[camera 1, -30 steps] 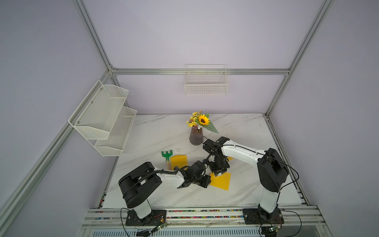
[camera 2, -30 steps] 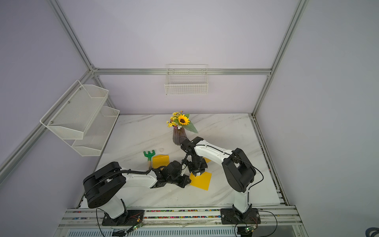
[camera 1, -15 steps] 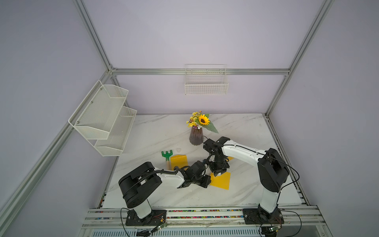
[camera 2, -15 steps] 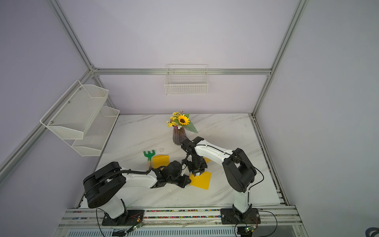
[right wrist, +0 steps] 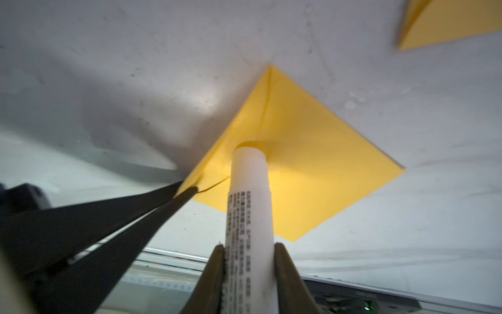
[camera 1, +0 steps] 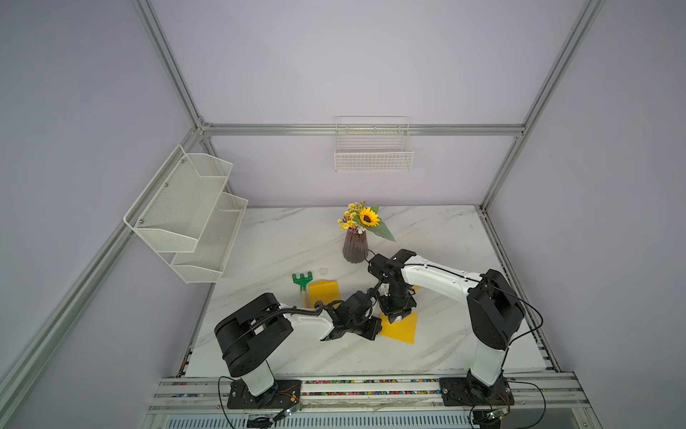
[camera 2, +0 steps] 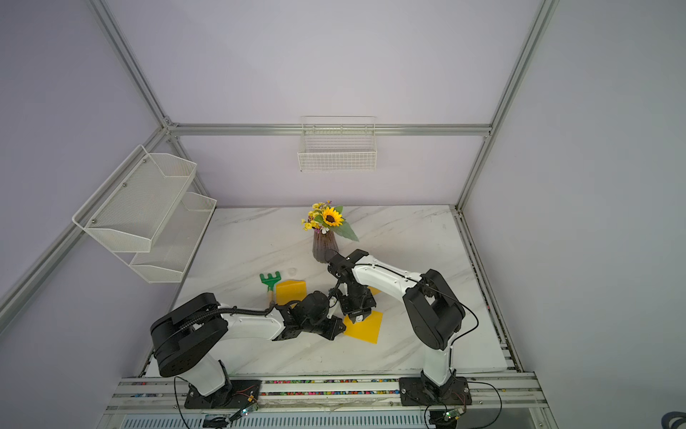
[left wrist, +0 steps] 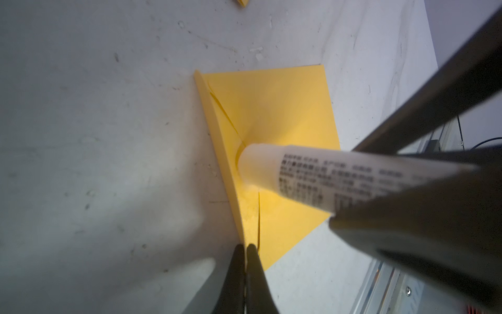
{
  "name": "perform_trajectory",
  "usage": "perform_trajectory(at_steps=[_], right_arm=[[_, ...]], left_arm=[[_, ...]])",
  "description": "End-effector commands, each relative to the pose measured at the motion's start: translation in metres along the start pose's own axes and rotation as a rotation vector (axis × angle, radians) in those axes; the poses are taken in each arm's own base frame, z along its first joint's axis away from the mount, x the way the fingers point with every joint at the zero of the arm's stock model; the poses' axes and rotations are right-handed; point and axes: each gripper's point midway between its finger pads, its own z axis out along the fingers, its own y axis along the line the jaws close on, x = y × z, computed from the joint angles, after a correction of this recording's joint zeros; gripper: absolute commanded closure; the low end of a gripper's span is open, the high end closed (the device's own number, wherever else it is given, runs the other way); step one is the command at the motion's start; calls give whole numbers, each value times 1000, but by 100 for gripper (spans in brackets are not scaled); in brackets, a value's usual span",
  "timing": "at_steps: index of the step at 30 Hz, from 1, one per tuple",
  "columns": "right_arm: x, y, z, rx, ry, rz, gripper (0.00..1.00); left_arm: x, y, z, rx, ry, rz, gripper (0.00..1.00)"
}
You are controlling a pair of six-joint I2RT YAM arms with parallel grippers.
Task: Seal the envelope with a glue stick
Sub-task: Apply the envelope at the center of the board.
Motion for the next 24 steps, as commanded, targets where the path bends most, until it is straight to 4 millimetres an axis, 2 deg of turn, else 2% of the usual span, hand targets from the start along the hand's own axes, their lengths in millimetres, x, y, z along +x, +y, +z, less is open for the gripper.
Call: perform_trajectory(at_steps=[1, 2, 3, 4, 6, 7, 9, 11, 13, 15, 16, 18, 20, 22, 24], right_arm=[[10, -47, 12, 271, 55, 11, 100], [11, -33, 15, 187, 60, 4, 100], [11, -10, 17, 56, 66, -5, 100], [11, 14, 16, -76, 65, -11, 100], [9, 47, 8, -257, 58, -23, 100], [7, 57, 5, -310, 51, -26, 100], [5, 63, 3, -348, 43, -28, 100], [4, 56, 6, -304, 40, -22, 100], [0, 17, 15, -74, 10, 2, 100], [3, -22, 20, 148, 21, 11, 100], [5, -35, 20, 223, 31, 11, 100], [7, -39, 19, 254, 30, 10, 100], [7, -15, 19, 137, 33, -2, 100], [7, 38, 13, -157, 35, -25, 100], [8, 75, 0, -358, 35, -45, 100]], left_arm=[[-4, -4, 1, 1, -5, 25, 100], [-5, -4, 1, 1, -6, 25, 100], [-5, -5, 1, 2, -5, 26, 100], [-5, -5, 1, 2, -5, 26, 100], [-5, -4, 1, 0, -4, 24, 100], [-5, -4, 1, 0, -7, 23, 100], [-4, -4, 2, 0, -3, 23, 100], [-5, -4, 2, 1, -4, 26, 100], [-5, -4, 1, 1, -4, 25, 100], [-4, -4, 1, 2, -5, 25, 100], [-5, -4, 1, 2, -6, 25, 100], [-5, -4, 1, 1, -8, 25, 100], [-5, -4, 0, 2, -9, 25, 100], [-5, -4, 1, 1, -9, 22, 100], [-5, -4, 1, 1, -6, 23, 100]])
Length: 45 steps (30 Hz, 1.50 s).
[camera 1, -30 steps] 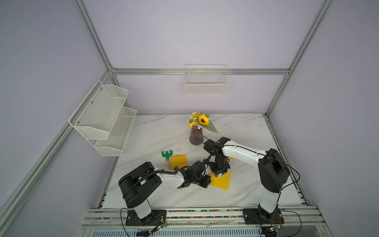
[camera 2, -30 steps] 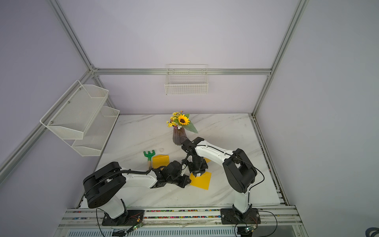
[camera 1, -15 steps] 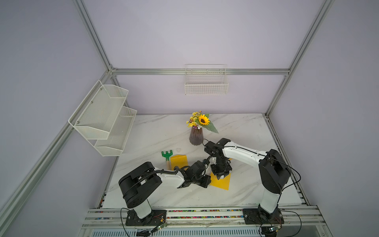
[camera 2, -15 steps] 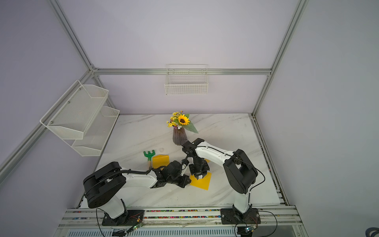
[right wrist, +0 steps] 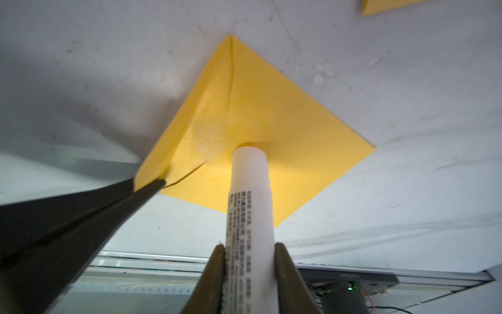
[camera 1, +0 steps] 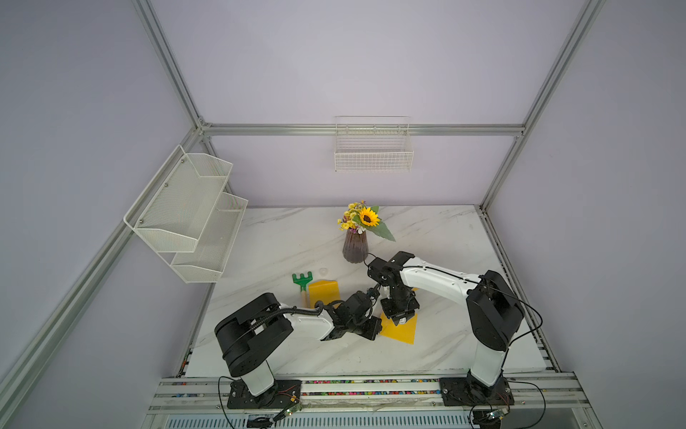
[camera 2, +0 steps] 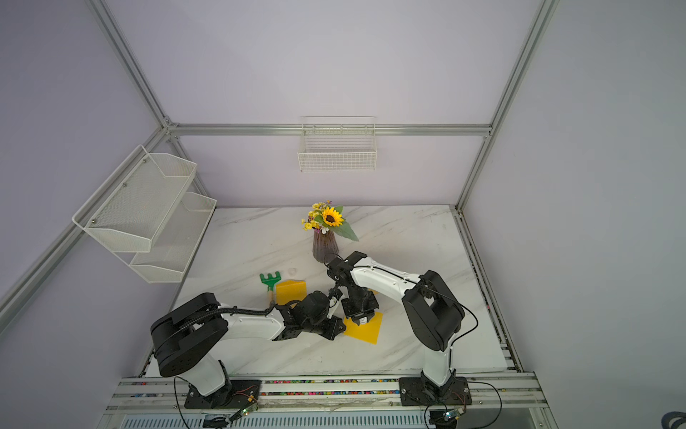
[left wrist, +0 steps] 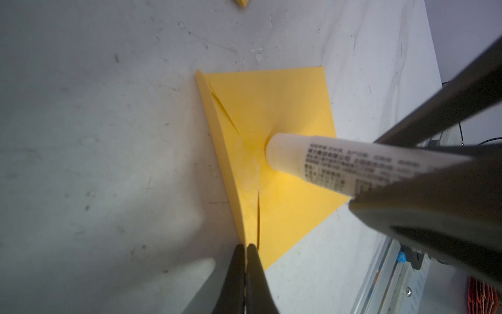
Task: Seal the envelope with a glue stick
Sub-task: Apply the envelope at the center of the board.
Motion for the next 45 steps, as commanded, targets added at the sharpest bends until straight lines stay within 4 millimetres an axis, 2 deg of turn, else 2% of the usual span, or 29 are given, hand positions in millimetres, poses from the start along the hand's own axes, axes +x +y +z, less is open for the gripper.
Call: perform_trajectory(at_steps=[1, 2, 3, 5, 7, 9, 11, 13, 14, 15, 16, 17, 18, 21, 22, 23, 24, 25, 26, 28, 30, 32, 33, 36, 37, 38, 41, 43, 45], right_arm=[[0, 64, 0, -317, 16, -51, 100], [-1, 63, 0, -311, 11, -52, 100], [-2, 52, 2, -247, 1, -47, 100], [-8, 3, 7, 38, -35, -14, 100], [-6, -49, 6, 341, -29, 2, 100], [-2, -59, 8, 400, -6, 6, 100], [-2, -35, 13, 252, -8, 1, 100], [-1, 17, 13, -45, 1, -24, 100], [-1, 37, 10, -156, 5, -29, 100], [-1, 54, 5, -247, 3, -38, 100], [-1, 60, 2, -281, 4, -42, 100], [0, 57, 2, -266, 6, -43, 100], [-1, 45, 4, -191, -2, -40, 100], [-4, -30, 9, 245, -15, -7, 100], [-3, -49, 8, 355, -9, -3, 100], [-2, -56, 8, 398, -3, -2, 100], [-1, -53, 11, 381, 7, -3, 100], [0, -41, 15, 308, 17, -11, 100], [1, -25, 19, 212, 23, -19, 100], [3, 21, 18, -39, 34, -38, 100], [3, 47, 12, -180, 32, -51, 100], [2, 45, 10, -171, 24, -55, 100], [0, 29, 12, -81, 11, -47, 100], [0, -36, 14, 294, 9, -19, 100], [1, -47, 14, 353, 14, -16, 100], [1, -48, 14, 355, 14, -15, 100], [3, -17, 21, 191, 29, -30, 100], [4, 25, 20, -46, 34, -48, 100], [3, 54, 11, -203, 24, -59, 100]], left_arm=[[-4, -4, 1, 1, -7, 23, 100], [-4, -3, 1, 0, -8, 23, 100], [-4, -3, 0, -1, -9, 22, 100], [-4, -3, 0, -1, -9, 22, 100], [-3, -3, 1, 0, -7, 22, 100], [-4, -3, 1, 0, -9, 22, 100], [-4, -3, 1, 0, -9, 21, 100], [-4, -3, 1, 1, -10, 21, 100], [-4, -3, 1, 1, -9, 21, 100], [-4, -3, 0, 0, -10, 21, 100], [-4, -3, 0, -1, -11, 21, 100], [-4, -4, -1, 1, -11, 22, 100], [-4, -3, -1, -1, -11, 22, 100], [-4, -3, 0, 0, -10, 22, 100], [-4, -4, 0, 2, -9, 22, 100], [-4, -4, 1, 3, -8, 23, 100], [-4, -4, 0, 2, -10, 22, 100], [-5, -4, 0, 3, -12, 23, 100], [-5, -4, 0, 1, -13, 24, 100], [-5, -4, -1, 0, -17, 22, 100], [-5, -3, -1, -1, -15, 20, 100], [-5, -3, -1, -3, -13, 21, 100], [-5, -3, -1, -2, -12, 21, 100], [-5, -4, -1, -1, -12, 23, 100], [-4, -4, 0, 0, -10, 22, 100], [-4, -3, 0, -1, -9, 22, 100], [-5, -3, 0, -2, -9, 22, 100], [-5, -4, 0, -1, -13, 22, 100], [-5, -3, 0, -3, -12, 20, 100]])
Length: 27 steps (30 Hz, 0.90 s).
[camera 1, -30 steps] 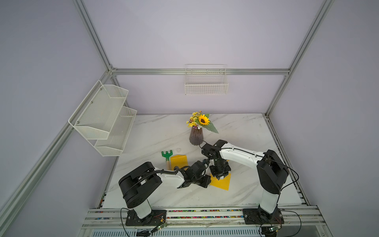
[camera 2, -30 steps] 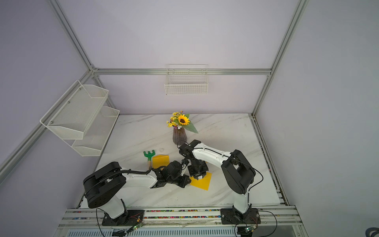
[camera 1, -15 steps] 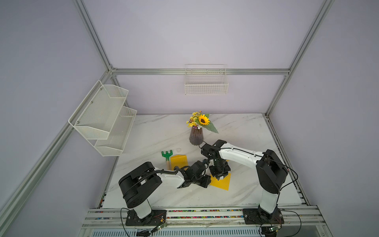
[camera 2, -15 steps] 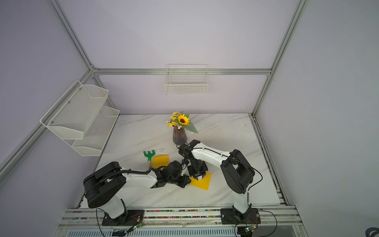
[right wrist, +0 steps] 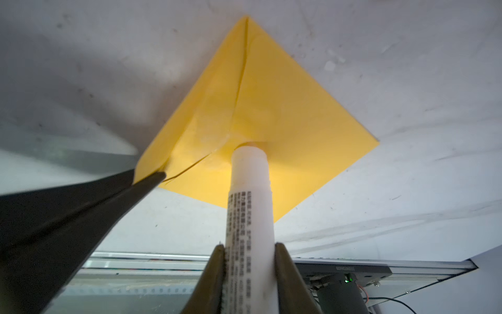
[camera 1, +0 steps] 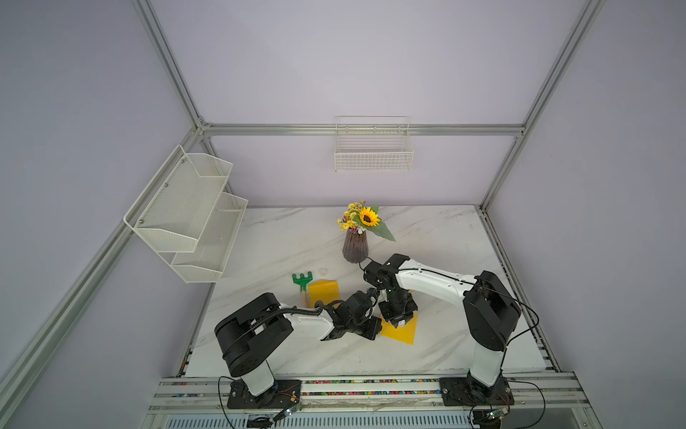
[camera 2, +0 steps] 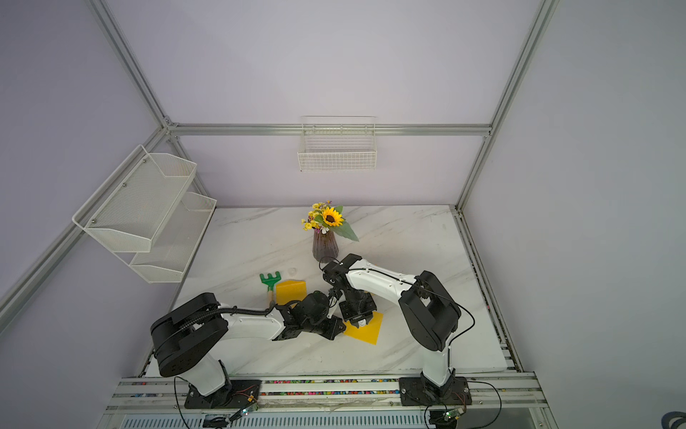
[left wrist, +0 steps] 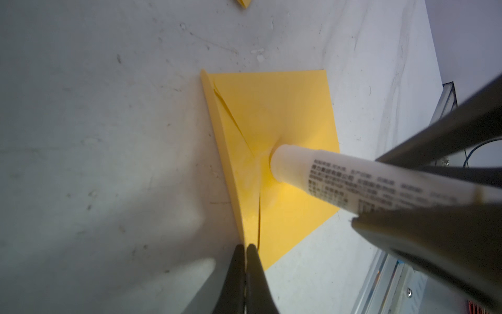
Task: Seal the envelope with a glue stick
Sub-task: Apply the envelope at the center of the board.
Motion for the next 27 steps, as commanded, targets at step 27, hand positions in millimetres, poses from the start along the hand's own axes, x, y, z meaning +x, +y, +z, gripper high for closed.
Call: perform_trajectory(at_steps=[27], right_arm=[[-31, -22, 12, 192, -110, 36, 100]], left_arm=[[-4, -4, 0, -1, -8, 22, 100]])
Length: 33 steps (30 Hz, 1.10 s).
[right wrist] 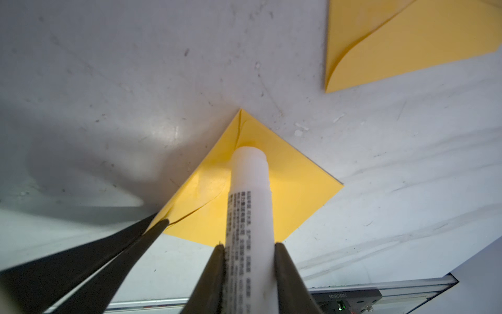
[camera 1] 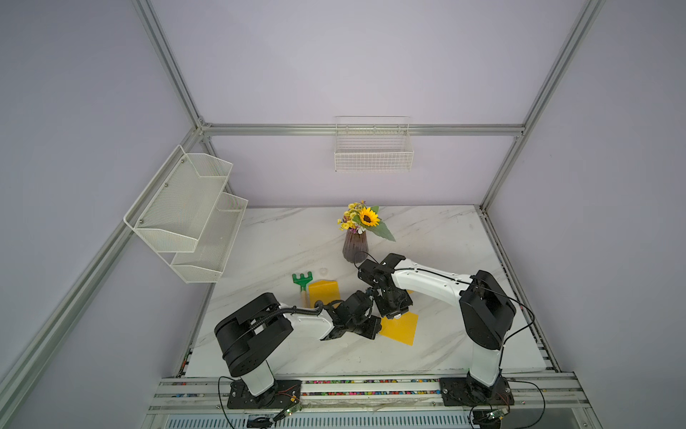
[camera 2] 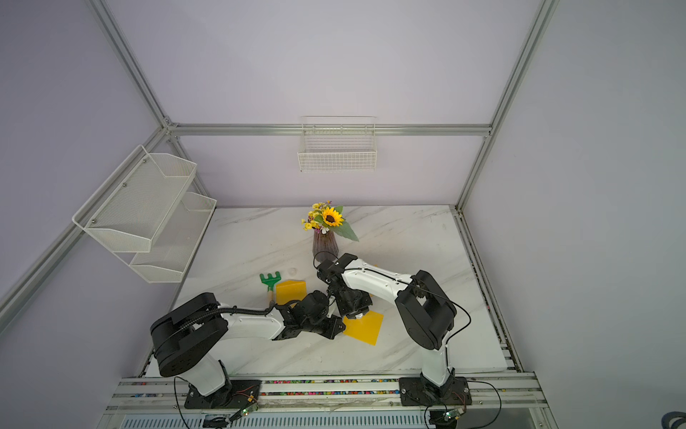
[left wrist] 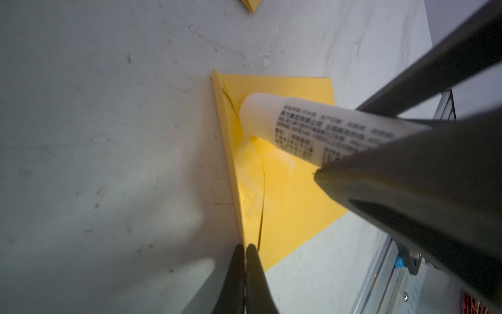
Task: Seal the envelope with a glue stick
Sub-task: Apply the envelope at the center of the board.
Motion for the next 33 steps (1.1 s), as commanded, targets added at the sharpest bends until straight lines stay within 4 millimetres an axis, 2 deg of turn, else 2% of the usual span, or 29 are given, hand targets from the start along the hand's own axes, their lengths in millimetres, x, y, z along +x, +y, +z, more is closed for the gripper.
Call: perform_trajectory(at_steps=[1, 6, 10, 14, 18, 21, 23, 26, 33], right_arm=[[12, 2, 16, -5, 64, -11, 100], [34, 25, 2, -177, 148, -66, 100], [43, 23, 0, -178, 185, -81, 100], [46, 33, 3, -233, 206, -90, 100], [49, 23, 11, -165, 227, -104, 100], [53, 8, 10, -90, 237, -96, 100], [50, -7, 10, -4, 220, -92, 100], [43, -19, 13, 74, 199, -88, 100], [7, -9, 15, 78, 79, -46, 100]], left_arm=[[-4, -6, -1, 1, -9, 42, 100], [-5, -6, -1, 1, -10, 42, 100], [-4, -5, -1, -2, -8, 41, 100], [-5, -5, -1, -3, -12, 41, 100], [-4, -5, -1, -4, -8, 41, 100], [-4, -4, 0, -7, -7, 40, 100], [-4, -4, 1, -6, -5, 40, 100], [-4, -5, 1, -5, -1, 41, 100], [-4, -5, 1, -8, -1, 41, 100]])
